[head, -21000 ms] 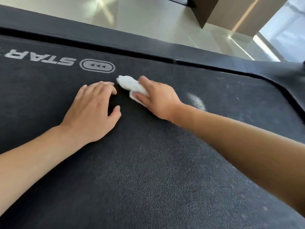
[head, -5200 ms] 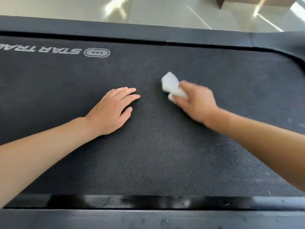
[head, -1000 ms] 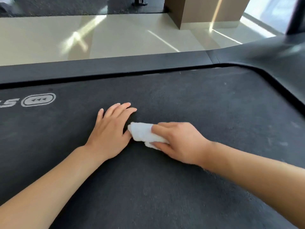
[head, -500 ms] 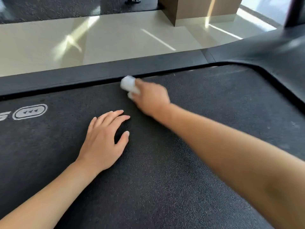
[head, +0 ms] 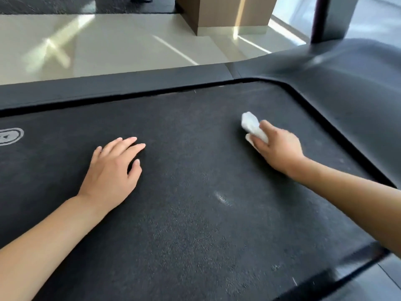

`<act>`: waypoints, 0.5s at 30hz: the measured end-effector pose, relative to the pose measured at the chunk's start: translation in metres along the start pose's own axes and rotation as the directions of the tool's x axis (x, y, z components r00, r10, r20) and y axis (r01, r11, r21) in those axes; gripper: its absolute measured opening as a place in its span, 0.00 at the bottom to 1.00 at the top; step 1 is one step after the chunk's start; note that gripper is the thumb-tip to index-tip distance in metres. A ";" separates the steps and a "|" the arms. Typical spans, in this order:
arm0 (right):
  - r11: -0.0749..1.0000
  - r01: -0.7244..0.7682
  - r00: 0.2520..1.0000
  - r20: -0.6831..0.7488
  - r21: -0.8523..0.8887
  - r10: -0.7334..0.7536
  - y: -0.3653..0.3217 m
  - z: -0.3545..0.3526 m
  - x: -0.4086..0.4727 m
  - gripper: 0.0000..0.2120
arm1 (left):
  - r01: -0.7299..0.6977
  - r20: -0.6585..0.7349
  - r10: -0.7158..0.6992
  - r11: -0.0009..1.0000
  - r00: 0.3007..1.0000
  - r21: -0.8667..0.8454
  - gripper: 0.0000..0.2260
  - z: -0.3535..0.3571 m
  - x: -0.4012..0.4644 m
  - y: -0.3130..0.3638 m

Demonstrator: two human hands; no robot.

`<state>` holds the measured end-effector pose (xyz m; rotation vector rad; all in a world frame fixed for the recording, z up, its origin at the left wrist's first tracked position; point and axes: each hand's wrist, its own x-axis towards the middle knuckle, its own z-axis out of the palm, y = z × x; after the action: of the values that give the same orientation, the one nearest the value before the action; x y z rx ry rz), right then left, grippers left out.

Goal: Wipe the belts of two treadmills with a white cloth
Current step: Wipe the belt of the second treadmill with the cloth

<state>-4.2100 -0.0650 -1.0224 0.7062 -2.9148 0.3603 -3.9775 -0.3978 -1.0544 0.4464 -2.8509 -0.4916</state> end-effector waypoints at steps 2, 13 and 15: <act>0.977 0.200 0.979 0.026 0.076 -0.203 -0.032 0.001 -0.066 0.18 | -0.075 0.043 0.076 0.997 0.996 -0.031 0.23 0.004 -0.007 0.018; 0.891 0.419 0.908 -0.053 0.175 -0.417 -0.002 0.004 -0.053 0.16 | -0.250 0.150 0.261 0.964 0.953 -0.090 0.25 0.024 -0.015 0.073; 0.991 0.113 0.988 -0.111 0.065 -0.106 0.043 0.004 0.010 0.19 | -0.250 0.141 0.261 0.964 0.955 -0.091 0.25 0.024 -0.012 0.076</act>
<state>-4.2386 -0.0334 -1.0335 0.8263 -2.7603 0.4765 -3.9918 -0.3188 -1.0514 0.0248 -2.9638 -0.5990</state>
